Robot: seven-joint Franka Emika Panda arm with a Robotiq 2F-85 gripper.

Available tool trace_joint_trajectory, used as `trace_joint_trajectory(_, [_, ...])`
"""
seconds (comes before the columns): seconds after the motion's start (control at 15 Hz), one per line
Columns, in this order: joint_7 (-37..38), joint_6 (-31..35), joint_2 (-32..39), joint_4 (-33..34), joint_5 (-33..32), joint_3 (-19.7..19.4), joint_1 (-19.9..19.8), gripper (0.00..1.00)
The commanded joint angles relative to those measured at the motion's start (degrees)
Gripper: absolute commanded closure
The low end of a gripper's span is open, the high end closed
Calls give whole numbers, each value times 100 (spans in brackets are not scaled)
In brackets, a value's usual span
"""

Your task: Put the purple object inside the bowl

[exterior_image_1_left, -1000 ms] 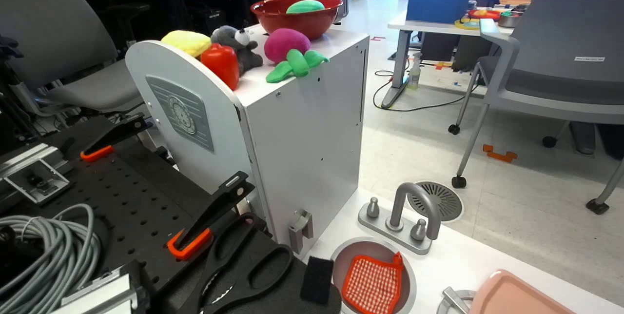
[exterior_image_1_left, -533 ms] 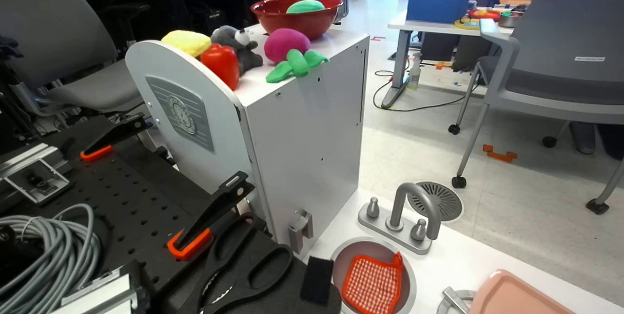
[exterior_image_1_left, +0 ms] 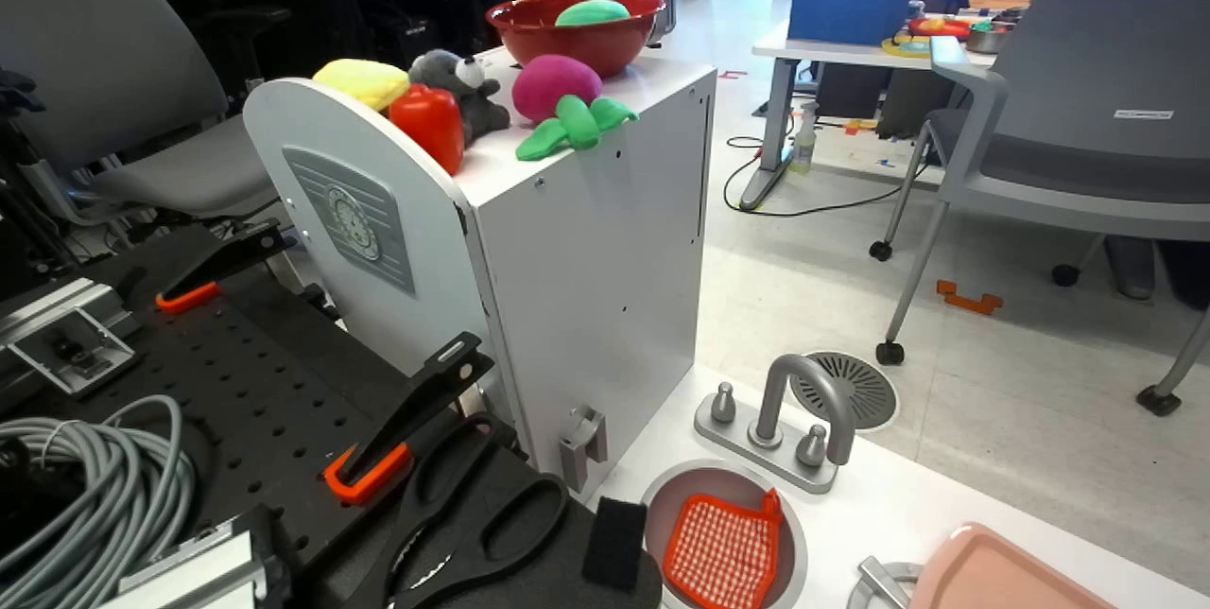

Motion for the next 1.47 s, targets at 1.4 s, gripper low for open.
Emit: trace_joint_trajectory(1.4, [-55,-10,-71,-91,6,15,-14,0])
